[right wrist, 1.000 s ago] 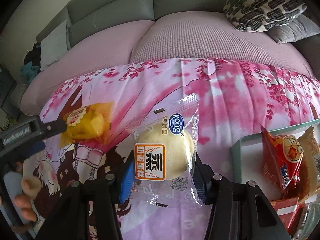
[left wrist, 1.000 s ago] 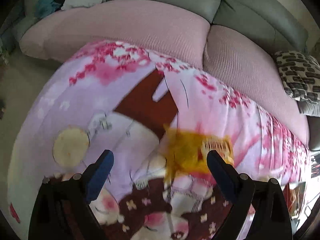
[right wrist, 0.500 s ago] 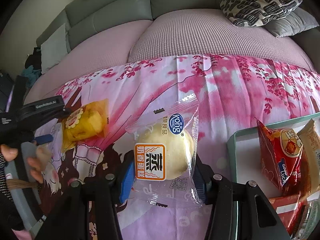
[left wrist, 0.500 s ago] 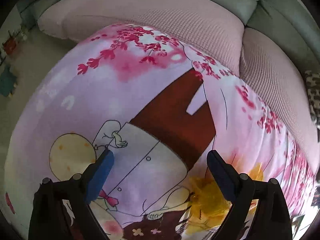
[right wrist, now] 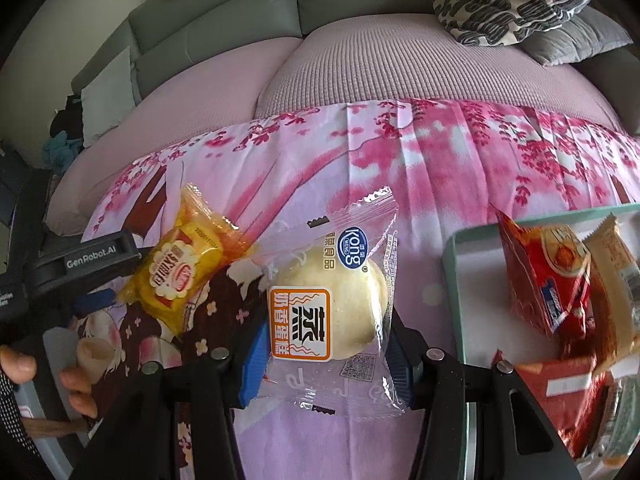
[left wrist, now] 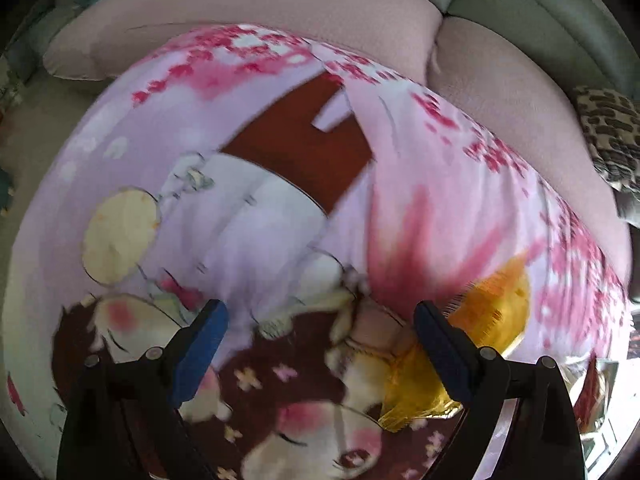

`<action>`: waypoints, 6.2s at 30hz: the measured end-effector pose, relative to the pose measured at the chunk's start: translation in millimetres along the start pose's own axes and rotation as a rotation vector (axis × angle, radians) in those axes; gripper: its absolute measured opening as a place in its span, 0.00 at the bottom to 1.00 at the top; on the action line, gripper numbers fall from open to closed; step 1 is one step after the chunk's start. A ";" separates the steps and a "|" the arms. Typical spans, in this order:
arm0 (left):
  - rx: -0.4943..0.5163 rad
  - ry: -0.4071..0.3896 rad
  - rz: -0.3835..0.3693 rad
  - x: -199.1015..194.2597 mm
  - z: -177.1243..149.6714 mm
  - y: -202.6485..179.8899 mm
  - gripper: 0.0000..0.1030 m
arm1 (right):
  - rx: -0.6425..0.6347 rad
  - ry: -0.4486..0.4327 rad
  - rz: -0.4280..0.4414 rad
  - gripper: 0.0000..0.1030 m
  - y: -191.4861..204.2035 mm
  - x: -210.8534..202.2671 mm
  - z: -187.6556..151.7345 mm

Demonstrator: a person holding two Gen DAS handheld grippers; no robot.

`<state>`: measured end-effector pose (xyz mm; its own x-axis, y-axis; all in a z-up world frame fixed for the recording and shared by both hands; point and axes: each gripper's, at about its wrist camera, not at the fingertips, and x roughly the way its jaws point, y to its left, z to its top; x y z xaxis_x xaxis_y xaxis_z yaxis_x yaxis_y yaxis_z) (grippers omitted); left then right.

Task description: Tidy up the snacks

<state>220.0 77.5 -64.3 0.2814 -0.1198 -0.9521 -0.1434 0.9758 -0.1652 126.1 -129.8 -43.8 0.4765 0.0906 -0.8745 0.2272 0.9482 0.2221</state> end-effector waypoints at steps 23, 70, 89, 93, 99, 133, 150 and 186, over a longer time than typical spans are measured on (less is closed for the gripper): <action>-0.021 -0.052 -0.128 -31.6 -28.7 -28.3 0.91 | 0.101 -0.057 -0.015 0.53 -51.7 -71.3 -37.1; 0.271 -0.185 -0.169 -77.1 -65.3 -104.0 0.40 | 0.172 -0.117 0.020 0.53 -92.8 -104.8 -35.3; 0.689 -0.076 -0.324 -92.3 -189.6 -242.7 0.40 | 0.445 -0.143 -0.185 0.53 -232.0 -143.5 -67.3; 0.691 -0.053 -0.313 -84.2 -196.2 -244.2 0.58 | 0.449 -0.135 -0.179 0.54 -236.8 -141.7 -68.2; 0.653 -0.091 -0.345 -101.1 -195.1 -223.4 0.66 | 0.435 -0.126 -0.177 0.67 -233.4 -143.8 -73.0; 0.479 -0.121 0.047 -84.1 -215.1 -109.5 0.85 | 0.221 -0.128 -0.230 1.00 -160.4 -145.3 -145.1; 0.516 -0.058 0.062 -75.7 -218.9 -115.5 0.85 | 0.200 -0.128 -0.209 1.00 -160.1 -140.8 -144.7; 0.518 -0.046 0.082 -70.3 -219.9 -113.4 0.85 | 0.199 -0.119 -0.210 1.00 -160.3 -139.0 -145.7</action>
<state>7.8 -65.0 -35.2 0.3316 -0.0427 -0.9424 0.3180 0.9456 0.0690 -100.2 -250.1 -20.7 0.4950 -0.1488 -0.8560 0.4879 0.8628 0.1321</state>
